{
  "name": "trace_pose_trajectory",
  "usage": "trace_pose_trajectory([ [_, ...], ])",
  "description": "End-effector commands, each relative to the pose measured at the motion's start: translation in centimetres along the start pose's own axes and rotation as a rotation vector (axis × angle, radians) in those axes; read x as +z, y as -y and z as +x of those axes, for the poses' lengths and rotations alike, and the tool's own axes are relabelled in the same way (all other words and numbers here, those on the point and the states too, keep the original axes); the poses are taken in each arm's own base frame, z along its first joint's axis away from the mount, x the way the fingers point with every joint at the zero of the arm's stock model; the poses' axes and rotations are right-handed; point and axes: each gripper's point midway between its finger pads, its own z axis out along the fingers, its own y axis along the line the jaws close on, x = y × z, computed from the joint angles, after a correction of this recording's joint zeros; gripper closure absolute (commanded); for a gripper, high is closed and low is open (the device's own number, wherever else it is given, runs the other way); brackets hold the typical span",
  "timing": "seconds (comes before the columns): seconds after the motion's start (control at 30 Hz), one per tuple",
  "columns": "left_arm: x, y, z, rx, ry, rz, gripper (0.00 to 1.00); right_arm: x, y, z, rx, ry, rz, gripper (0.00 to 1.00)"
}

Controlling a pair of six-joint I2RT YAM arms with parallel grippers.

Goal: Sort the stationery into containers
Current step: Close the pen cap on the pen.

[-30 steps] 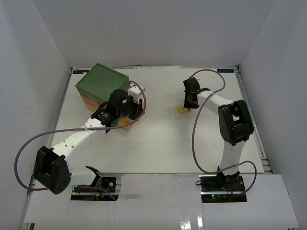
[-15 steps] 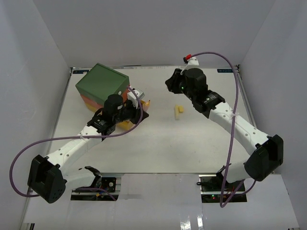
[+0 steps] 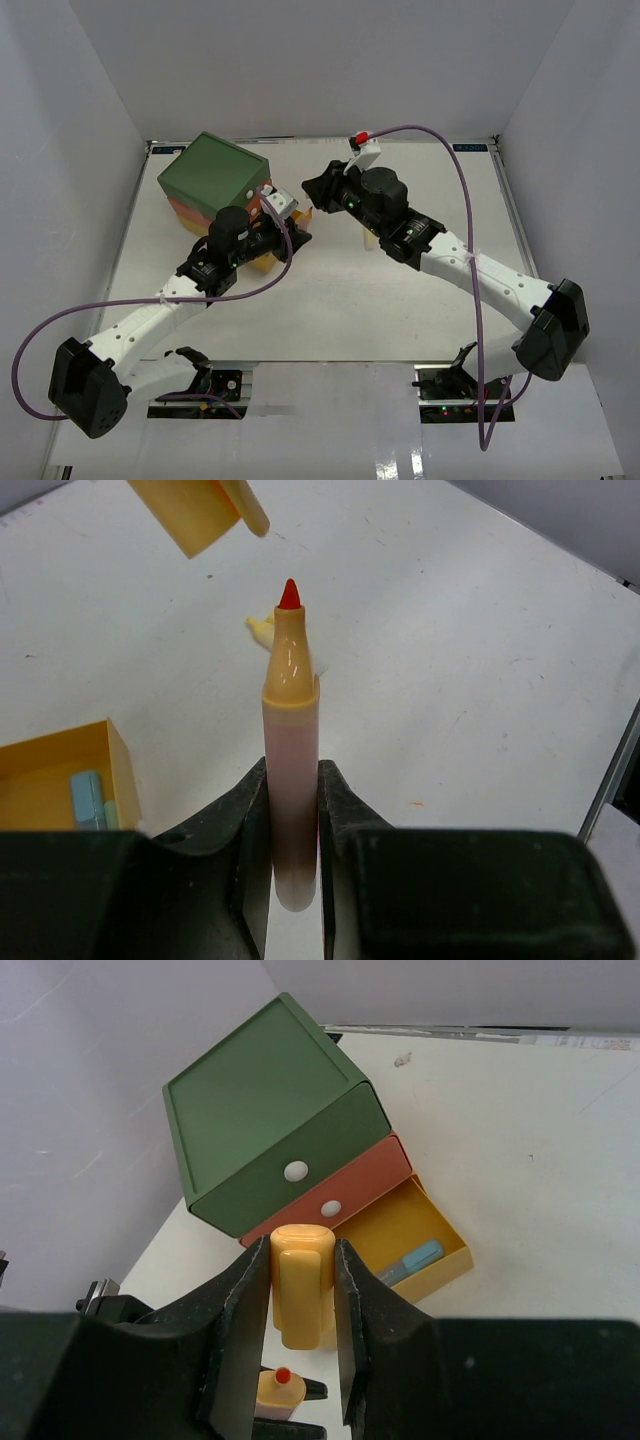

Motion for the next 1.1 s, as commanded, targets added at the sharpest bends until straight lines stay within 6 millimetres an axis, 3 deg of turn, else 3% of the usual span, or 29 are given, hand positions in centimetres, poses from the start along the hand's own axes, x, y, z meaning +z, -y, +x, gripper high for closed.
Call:
trace_pose_trajectory([
  [0.0,-0.3,-0.3,-1.3,0.007,0.056,-0.031,1.00,-0.9,-1.6,-3.6,0.046,0.139,-0.026,0.92],
  [0.33,-0.4,-0.9,-1.4,-0.027,0.078,-0.073,1.00,-1.8,-1.9,-3.7,0.074,0.173,-0.027,0.92],
  [1.07,-0.8,-1.1,-1.9,-0.027,0.106,-0.091,1.00,-0.4,-1.7,-1.6,0.077,0.149,0.021,0.92],
])
